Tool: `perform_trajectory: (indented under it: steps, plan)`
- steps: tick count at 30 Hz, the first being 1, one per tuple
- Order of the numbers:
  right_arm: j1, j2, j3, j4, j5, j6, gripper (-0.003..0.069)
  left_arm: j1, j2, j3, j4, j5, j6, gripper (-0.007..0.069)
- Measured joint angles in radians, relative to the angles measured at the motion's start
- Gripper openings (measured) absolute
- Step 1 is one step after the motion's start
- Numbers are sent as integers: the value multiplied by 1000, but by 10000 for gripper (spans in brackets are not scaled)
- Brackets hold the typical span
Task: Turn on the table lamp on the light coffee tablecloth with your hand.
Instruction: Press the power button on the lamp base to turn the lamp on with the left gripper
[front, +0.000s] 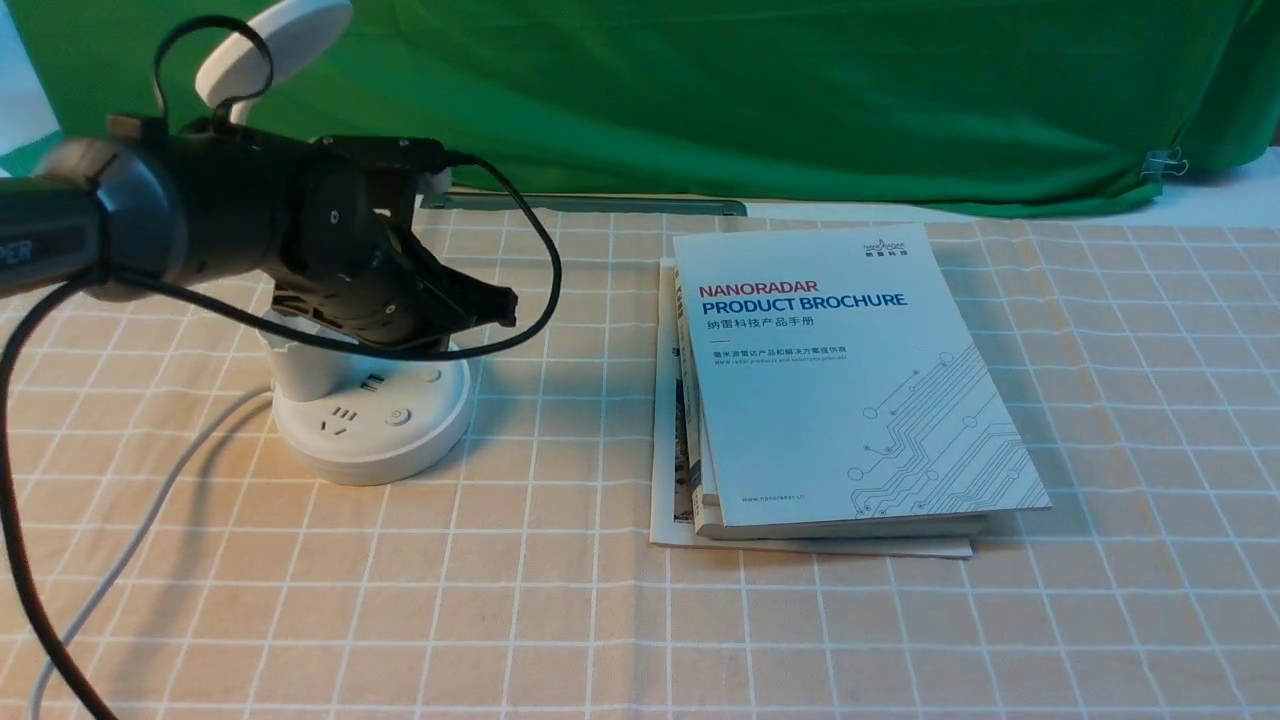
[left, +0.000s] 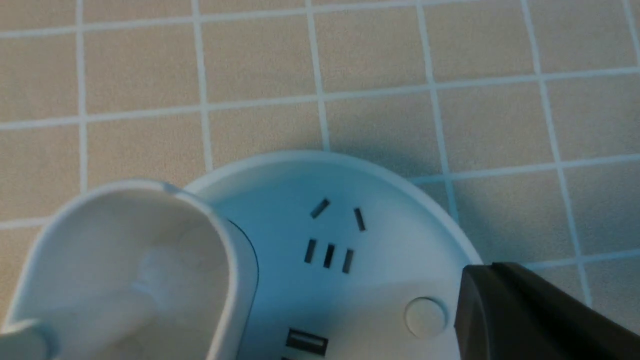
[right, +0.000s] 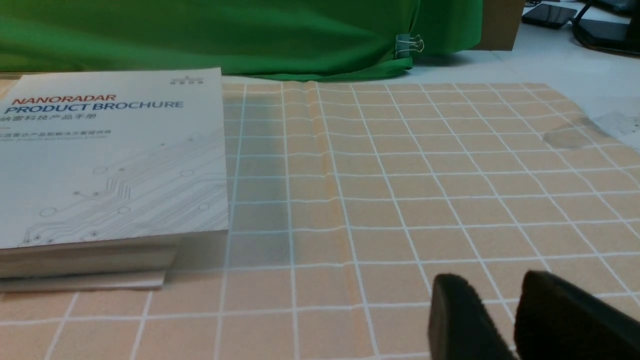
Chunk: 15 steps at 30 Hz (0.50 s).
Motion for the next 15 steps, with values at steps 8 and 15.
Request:
perform_trajectory:
  steps: [8,15]
  plan:
    - [0,0,0,0,0,0,241,0,21,-1,6,0,-6,-3]
    - [0,0,0,0,0,0,241,0,37,-1,31,-1,-35,-1]
